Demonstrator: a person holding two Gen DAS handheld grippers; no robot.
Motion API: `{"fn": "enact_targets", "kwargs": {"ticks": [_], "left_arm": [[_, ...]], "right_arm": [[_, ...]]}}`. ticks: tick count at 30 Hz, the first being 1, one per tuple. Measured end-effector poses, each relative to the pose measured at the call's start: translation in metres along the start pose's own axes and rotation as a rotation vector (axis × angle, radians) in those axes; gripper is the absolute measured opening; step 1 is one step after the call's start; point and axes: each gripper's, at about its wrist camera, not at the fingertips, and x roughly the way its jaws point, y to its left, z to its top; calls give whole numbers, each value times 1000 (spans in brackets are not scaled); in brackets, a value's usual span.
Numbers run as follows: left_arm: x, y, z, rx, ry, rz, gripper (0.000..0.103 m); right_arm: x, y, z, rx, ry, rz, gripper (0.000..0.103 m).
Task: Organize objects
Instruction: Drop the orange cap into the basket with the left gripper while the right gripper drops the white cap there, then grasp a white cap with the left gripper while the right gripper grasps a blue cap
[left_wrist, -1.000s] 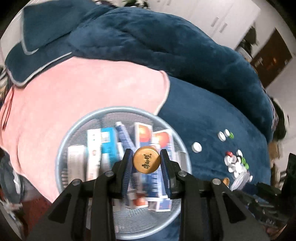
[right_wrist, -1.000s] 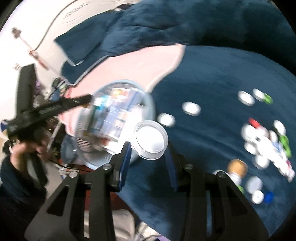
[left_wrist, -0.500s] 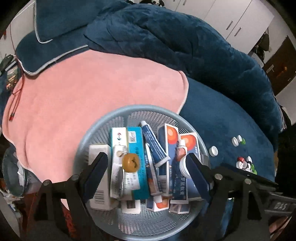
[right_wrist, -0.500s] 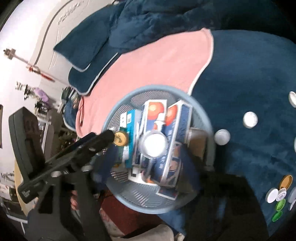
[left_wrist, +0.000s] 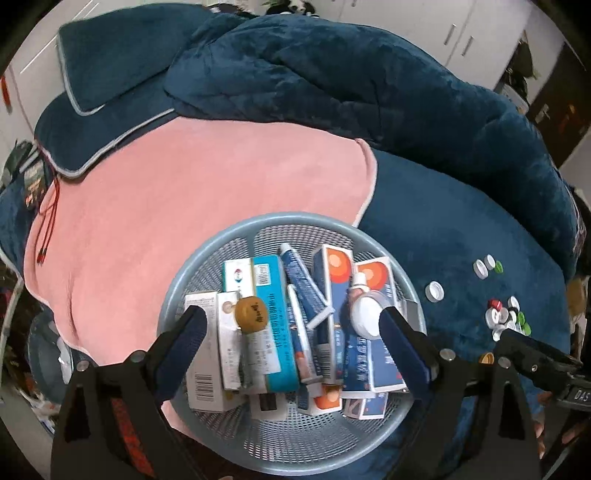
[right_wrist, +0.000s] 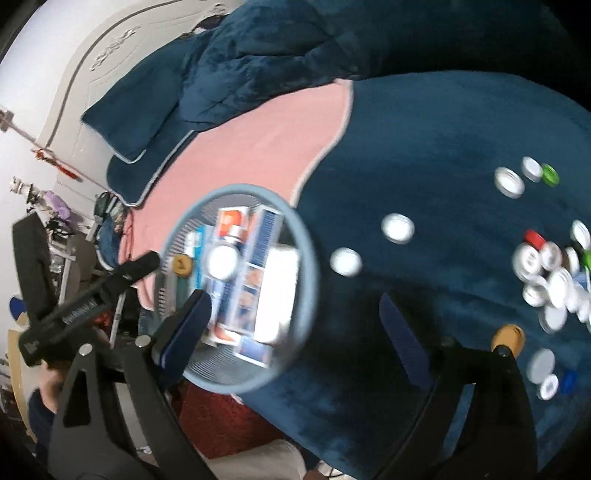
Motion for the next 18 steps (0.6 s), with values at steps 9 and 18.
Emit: {"fn": "enact_targets", "kwargs": {"ticks": [9,18], "left_arm": [[-6,-34,1,60,-2,-9,97],[-13,-86,0,145,-38,-66,102]], "right_arm": [[-26,-69,-30,99,20,-84,95],[-83,-150,-55,155,-31,-246,103]]}}
